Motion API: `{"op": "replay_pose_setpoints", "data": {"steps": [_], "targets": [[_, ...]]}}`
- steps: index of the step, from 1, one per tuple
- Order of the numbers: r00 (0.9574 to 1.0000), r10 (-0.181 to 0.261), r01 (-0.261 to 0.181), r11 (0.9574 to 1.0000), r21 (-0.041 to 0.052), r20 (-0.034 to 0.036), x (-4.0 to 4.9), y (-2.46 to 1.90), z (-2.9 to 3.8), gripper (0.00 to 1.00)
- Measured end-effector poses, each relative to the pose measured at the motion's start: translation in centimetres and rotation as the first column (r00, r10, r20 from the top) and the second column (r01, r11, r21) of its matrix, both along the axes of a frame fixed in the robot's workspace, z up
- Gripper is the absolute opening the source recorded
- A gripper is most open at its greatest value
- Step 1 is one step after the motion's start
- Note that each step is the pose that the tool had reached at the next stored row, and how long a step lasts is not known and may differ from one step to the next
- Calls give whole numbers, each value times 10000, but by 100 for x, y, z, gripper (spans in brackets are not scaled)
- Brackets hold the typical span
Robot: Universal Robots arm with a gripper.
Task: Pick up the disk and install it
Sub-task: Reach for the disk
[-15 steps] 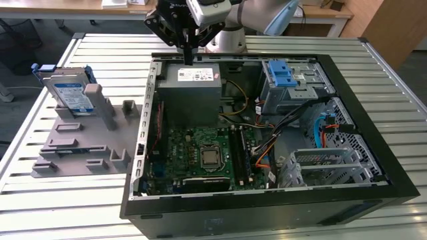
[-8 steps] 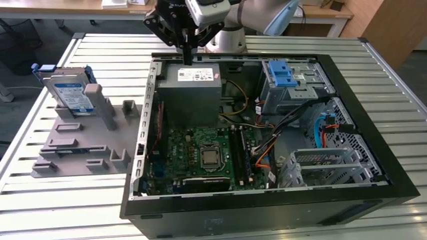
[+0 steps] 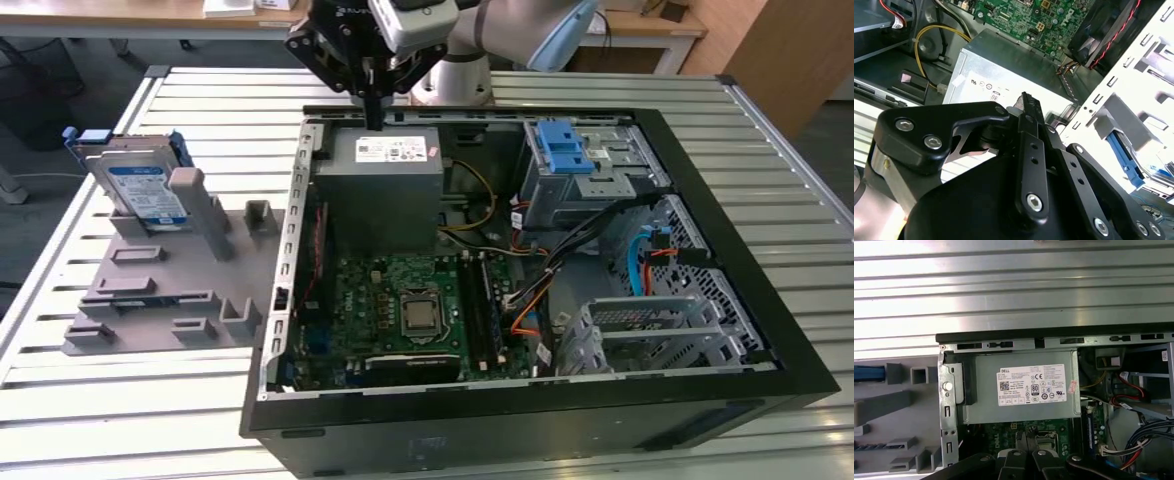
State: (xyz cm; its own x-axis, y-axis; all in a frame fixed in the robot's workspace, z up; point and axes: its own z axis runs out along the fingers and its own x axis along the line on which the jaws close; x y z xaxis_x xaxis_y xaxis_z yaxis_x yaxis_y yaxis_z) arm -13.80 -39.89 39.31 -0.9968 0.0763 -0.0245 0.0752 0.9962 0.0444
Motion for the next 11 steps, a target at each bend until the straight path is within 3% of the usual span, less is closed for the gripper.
{"op": "replay_pose_setpoints", "data": {"steps": [11], "targets": [[10000, 0, 0, 10000, -1, 0, -44, 0, 0, 11]]}}
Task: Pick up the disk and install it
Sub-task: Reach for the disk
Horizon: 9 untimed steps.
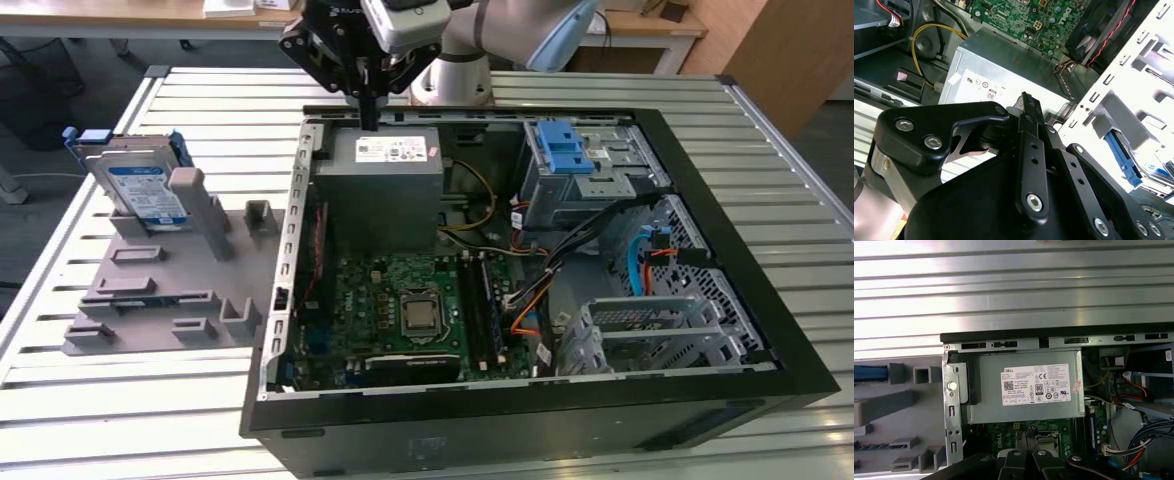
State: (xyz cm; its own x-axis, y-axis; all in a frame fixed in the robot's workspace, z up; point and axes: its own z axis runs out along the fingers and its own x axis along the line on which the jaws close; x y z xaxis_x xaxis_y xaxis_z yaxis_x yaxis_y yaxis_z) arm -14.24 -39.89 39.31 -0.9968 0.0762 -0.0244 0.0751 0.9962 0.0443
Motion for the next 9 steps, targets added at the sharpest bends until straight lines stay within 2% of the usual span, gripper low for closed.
{"op": "replay_pose_setpoints", "data": {"steps": [9], "targets": [[10000, 1, -1, 10000, 1, 1, -34, 0, 0, 11]]}}
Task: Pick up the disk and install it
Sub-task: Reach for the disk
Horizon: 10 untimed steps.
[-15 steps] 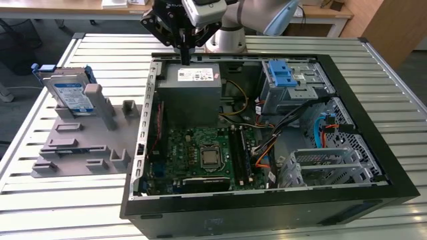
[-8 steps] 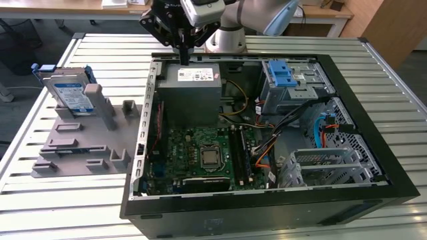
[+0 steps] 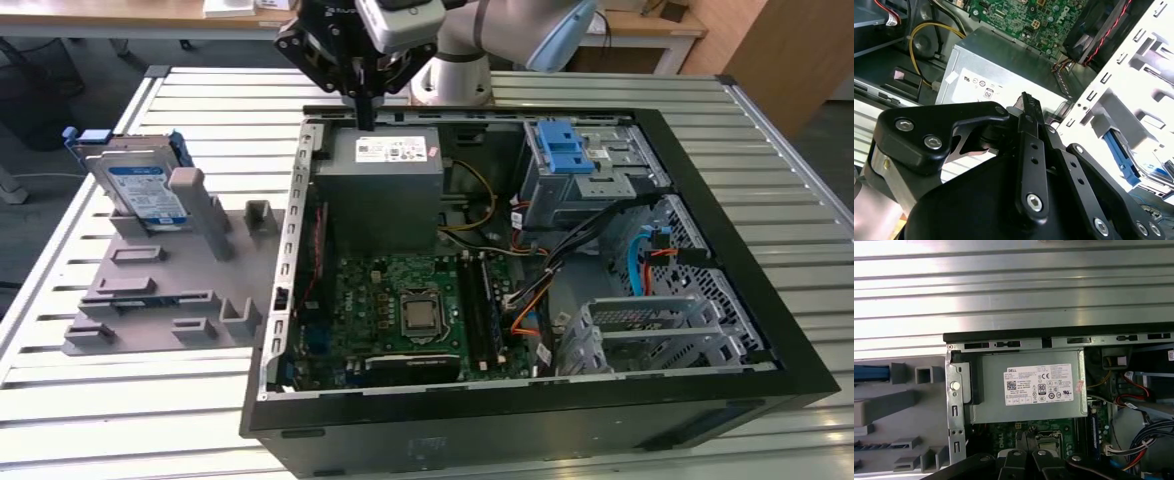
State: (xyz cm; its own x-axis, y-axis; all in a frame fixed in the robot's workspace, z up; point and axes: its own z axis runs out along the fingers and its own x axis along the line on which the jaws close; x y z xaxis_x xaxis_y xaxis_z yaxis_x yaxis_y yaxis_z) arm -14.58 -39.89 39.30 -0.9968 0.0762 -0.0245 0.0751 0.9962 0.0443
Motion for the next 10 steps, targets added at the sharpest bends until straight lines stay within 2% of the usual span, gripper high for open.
{"op": "replay_pose_setpoints", "data": {"steps": [10], "targets": [[10000, -1, 1, 10000, 0, 0, -25, 0, 0, 11]]}}
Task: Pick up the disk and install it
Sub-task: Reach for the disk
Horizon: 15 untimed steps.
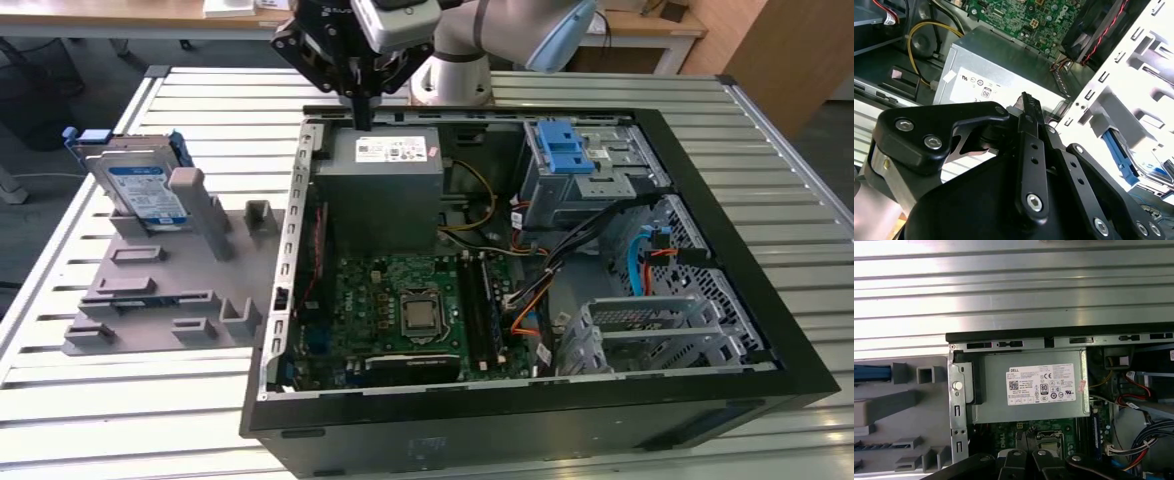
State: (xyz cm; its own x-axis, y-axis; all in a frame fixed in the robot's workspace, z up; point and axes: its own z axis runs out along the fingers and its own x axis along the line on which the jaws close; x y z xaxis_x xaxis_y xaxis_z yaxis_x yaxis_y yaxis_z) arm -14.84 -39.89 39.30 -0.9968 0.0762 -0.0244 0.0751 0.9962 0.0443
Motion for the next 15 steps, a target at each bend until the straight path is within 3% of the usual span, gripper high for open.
{"op": "replay_pose_setpoints", "data": {"steps": [15], "targets": [[10000, 0, 0, 10000, 0, 0, -42, 0, 0, 11]]}}
